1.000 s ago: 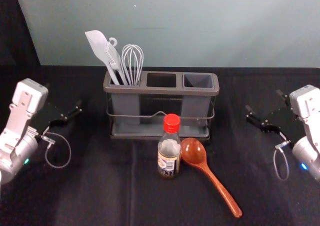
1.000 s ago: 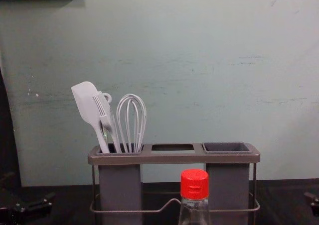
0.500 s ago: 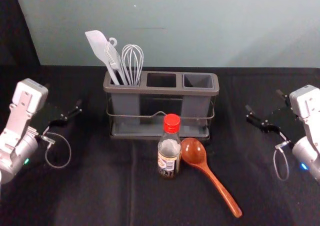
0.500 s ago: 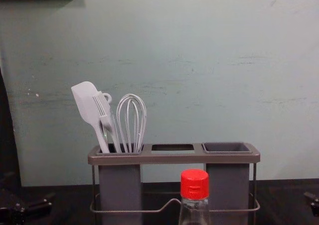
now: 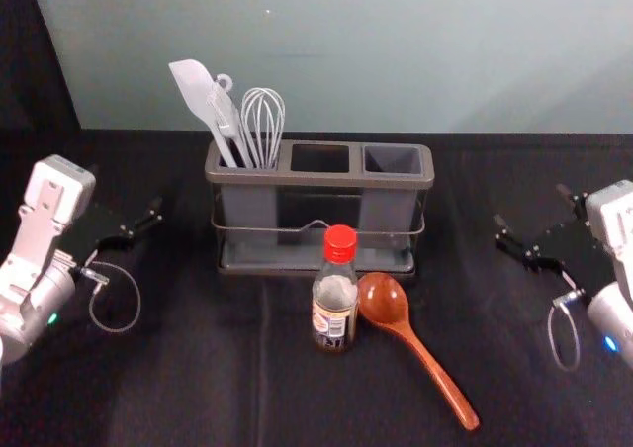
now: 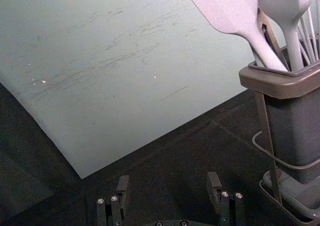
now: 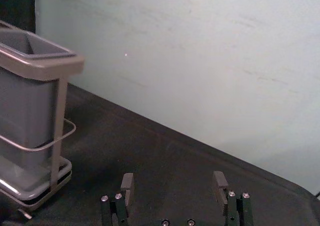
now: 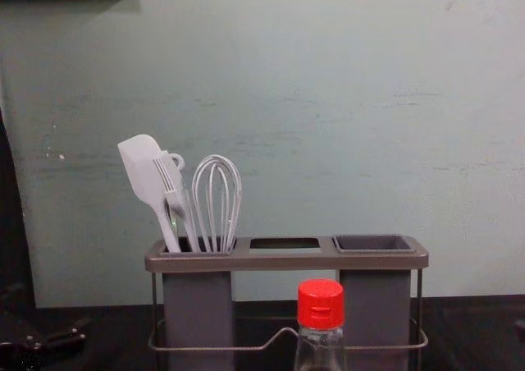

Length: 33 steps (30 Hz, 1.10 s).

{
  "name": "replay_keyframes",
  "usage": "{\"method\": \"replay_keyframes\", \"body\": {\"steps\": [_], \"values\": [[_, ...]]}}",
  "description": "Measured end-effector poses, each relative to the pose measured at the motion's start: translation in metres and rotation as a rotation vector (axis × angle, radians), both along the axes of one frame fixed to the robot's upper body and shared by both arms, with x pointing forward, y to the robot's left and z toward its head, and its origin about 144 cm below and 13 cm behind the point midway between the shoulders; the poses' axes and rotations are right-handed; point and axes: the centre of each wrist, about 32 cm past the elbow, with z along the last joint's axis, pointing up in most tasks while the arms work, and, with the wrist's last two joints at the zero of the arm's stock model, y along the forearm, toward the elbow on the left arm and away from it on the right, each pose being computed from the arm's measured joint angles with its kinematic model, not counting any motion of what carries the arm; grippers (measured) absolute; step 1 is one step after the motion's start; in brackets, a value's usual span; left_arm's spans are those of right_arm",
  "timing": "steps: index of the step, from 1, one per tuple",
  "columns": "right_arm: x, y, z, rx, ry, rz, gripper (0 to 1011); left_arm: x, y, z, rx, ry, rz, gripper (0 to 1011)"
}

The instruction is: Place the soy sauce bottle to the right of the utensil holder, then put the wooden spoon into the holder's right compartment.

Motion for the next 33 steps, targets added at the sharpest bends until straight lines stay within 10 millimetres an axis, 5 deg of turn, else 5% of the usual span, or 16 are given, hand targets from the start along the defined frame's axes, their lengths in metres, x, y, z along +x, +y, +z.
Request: {"method": "replay_keyframes", "body": {"steps": [17, 33], "values": [[-0.073, 0.02, 0.006, 0.168, -0.018, 0.116, 1003, 0.0, 0.0, 0.0, 0.0, 0.0, 0.0, 1000], [-0.087, 0.083, 0.017, 0.331, 0.018, 0.4, 1003, 0.0, 0.0, 0.0, 0.0, 0.0, 0.0, 1000]]}}
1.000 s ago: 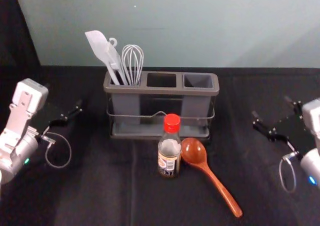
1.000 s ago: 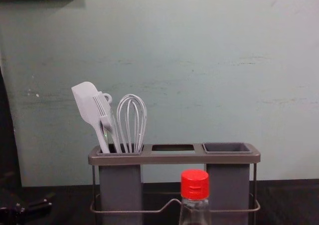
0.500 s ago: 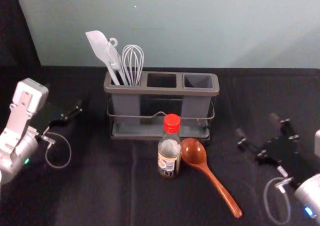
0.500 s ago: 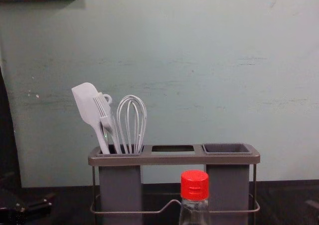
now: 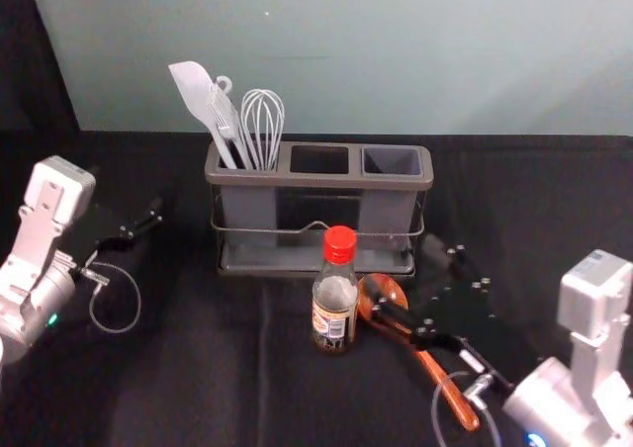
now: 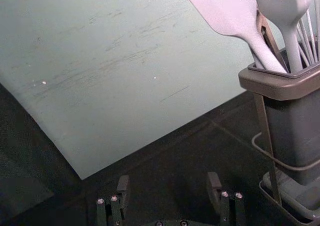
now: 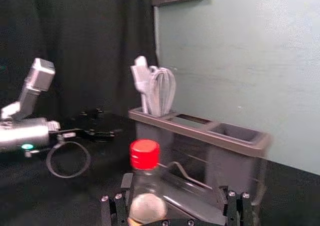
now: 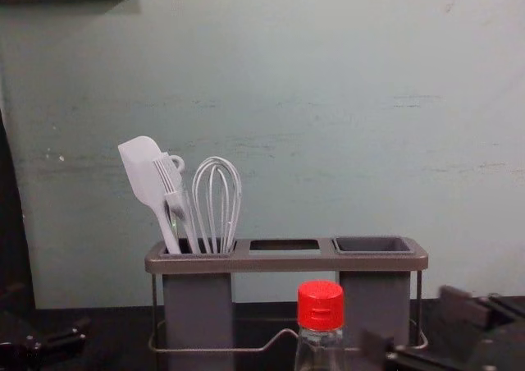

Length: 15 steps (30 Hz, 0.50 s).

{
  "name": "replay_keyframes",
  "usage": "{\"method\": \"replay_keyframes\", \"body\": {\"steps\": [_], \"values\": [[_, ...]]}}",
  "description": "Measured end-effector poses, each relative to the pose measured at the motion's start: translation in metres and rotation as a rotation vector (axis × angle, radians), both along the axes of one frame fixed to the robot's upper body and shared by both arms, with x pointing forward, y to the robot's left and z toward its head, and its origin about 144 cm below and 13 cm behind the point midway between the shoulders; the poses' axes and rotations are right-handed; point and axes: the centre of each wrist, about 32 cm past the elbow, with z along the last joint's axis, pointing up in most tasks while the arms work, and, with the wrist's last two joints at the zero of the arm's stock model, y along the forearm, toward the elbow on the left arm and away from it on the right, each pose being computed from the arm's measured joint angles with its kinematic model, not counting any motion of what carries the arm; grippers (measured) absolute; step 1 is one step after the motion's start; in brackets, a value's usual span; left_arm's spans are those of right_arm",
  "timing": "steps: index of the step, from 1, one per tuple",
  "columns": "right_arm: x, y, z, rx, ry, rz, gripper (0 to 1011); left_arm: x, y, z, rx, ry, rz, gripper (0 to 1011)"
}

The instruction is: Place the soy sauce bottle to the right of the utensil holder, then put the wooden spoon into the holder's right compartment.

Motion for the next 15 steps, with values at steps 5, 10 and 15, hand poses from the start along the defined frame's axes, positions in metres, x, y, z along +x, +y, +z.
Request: {"method": "replay_keyframes", "body": {"steps": [5, 10, 15], "values": [[0.003, 0.014, 0.001, 0.0, 0.001, 0.039, 1003, 0.0, 0.0, 0.0, 0.0, 0.0, 0.0, 1000], [0.01, 0.025, 0.003, -0.014, -0.003, 0.052, 1003, 0.0, 0.0, 0.0, 0.0, 0.0, 0.0, 1000], [0.019, 0.032, 0.004, -0.019, -0.004, 0.055, 1003, 0.0, 0.0, 0.0, 0.0, 0.0, 0.0, 1000]]}}
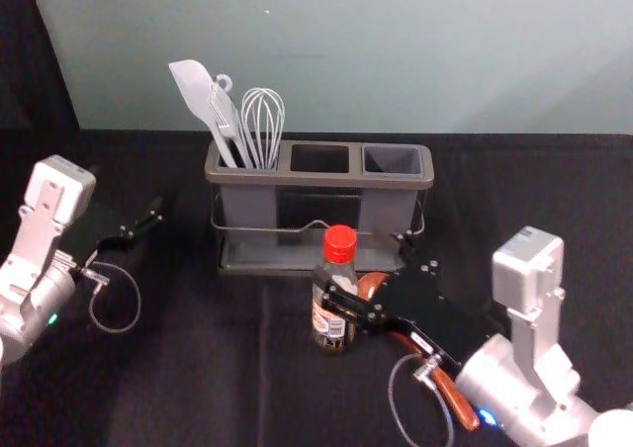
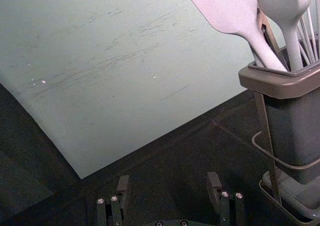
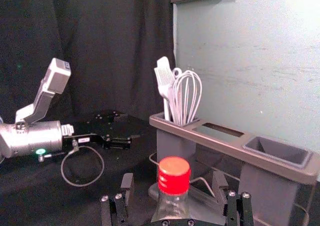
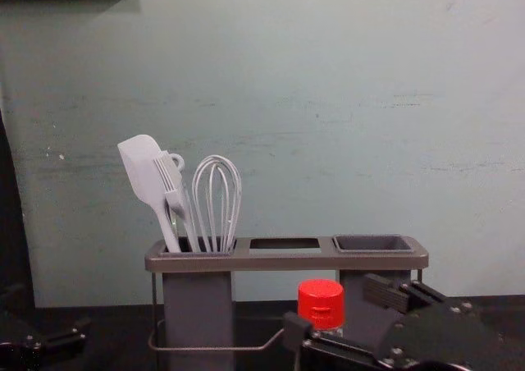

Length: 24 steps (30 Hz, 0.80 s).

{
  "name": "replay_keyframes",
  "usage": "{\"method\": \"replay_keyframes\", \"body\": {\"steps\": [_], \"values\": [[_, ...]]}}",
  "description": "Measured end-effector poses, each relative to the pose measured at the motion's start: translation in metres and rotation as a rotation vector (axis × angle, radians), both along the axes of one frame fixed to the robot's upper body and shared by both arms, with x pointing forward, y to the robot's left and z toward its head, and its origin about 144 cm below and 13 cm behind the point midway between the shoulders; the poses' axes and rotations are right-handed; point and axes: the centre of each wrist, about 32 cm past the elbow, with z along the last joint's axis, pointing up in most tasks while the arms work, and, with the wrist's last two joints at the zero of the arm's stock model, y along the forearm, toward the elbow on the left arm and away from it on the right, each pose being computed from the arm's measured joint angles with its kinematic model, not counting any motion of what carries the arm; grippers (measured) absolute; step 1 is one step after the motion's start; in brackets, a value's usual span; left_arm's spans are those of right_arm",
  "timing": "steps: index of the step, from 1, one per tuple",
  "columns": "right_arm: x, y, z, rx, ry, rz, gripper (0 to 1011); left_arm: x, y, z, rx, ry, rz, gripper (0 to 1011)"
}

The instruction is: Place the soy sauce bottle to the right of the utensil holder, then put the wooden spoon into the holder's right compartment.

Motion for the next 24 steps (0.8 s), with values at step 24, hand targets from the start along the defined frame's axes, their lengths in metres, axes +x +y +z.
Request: {"method": "replay_keyframes", "body": {"steps": [24], "values": [[0.024, 0.021, 0.0, 0.015, 0.027, -0.008, 812, 0.0, 0.0, 0.0, 0.0, 0.0, 0.0, 1000]]}}
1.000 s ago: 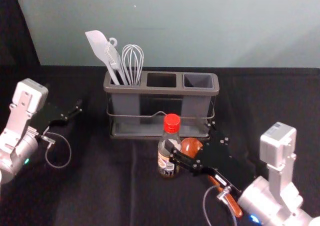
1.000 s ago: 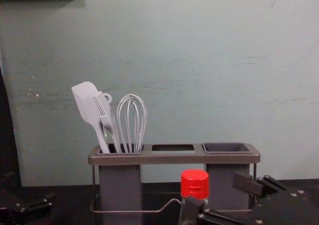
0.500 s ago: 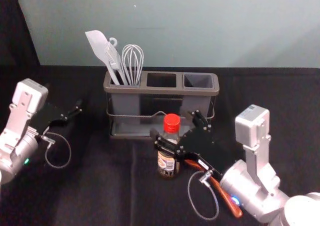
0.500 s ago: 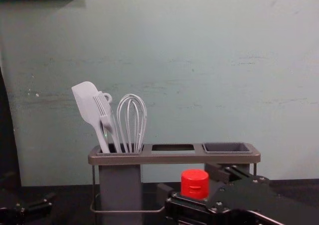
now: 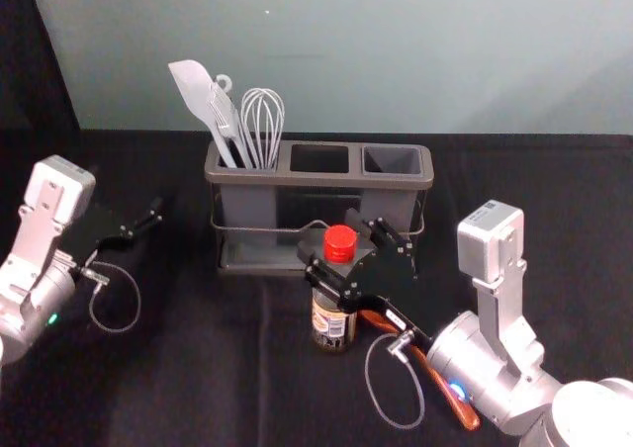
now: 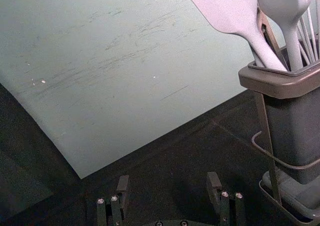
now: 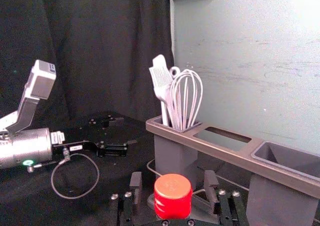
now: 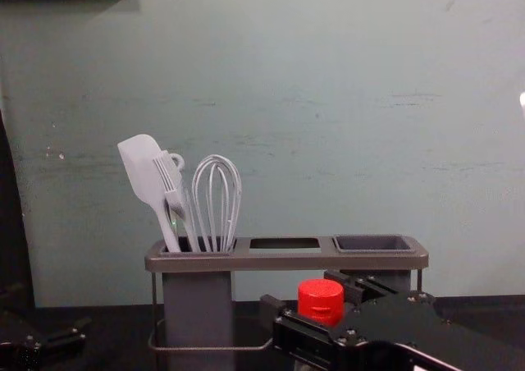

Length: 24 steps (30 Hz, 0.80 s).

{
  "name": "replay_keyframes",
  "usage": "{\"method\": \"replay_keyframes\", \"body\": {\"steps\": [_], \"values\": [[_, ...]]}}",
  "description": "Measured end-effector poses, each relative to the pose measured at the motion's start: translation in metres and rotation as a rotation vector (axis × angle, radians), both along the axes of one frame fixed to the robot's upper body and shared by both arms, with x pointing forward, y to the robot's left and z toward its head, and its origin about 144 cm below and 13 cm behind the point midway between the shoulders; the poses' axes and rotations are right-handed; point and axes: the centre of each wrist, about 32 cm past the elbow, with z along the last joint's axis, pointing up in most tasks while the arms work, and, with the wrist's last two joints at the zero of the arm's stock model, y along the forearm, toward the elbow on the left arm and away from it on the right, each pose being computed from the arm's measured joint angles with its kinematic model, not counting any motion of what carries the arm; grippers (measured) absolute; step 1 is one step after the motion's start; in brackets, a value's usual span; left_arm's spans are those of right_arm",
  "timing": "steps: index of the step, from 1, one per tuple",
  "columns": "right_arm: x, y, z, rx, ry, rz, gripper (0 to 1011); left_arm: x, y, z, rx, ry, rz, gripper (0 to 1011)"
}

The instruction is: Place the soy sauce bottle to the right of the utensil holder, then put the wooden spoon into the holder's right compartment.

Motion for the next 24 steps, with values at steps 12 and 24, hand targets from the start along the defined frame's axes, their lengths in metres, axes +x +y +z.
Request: {"method": "replay_keyframes", "body": {"steps": [12, 24], "values": [[-0.002, -0.001, 0.001, 0.007, 0.001, -0.006, 433, 0.0, 0.0, 0.0, 0.0, 0.0, 0.0, 1000], [-0.013, -0.007, 0.015, 0.046, -0.038, -0.003, 393, 0.0, 0.0, 0.0, 0.0, 0.0, 0.0, 1000]]}}
